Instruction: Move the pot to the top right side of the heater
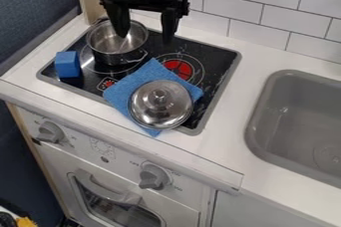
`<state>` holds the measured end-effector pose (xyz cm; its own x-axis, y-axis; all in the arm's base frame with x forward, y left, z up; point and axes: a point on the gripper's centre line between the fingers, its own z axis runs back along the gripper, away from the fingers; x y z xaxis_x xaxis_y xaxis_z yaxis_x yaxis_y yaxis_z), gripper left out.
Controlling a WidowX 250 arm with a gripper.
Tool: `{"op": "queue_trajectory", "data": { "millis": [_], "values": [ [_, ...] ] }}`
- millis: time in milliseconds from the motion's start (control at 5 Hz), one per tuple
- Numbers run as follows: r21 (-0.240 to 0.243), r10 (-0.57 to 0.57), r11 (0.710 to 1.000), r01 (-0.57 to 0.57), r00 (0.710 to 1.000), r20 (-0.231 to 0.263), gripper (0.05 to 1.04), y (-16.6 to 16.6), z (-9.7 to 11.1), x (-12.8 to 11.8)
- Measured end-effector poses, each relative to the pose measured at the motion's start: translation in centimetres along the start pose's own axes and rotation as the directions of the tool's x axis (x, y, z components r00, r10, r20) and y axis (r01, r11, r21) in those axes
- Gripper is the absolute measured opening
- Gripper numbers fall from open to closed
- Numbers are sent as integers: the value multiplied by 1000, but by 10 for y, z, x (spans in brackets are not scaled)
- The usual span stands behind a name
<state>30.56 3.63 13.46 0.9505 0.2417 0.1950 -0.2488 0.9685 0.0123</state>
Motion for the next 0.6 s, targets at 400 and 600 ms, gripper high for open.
{"op": "queue_trajectory", "data": {
  "millis": [400,600],
  "values": [
    [6,153,988,-153,983,-106,1001,24,-16,1],
    [-7,343,938,-346,933,-104,1001,42,-19,4]
  ]
}}
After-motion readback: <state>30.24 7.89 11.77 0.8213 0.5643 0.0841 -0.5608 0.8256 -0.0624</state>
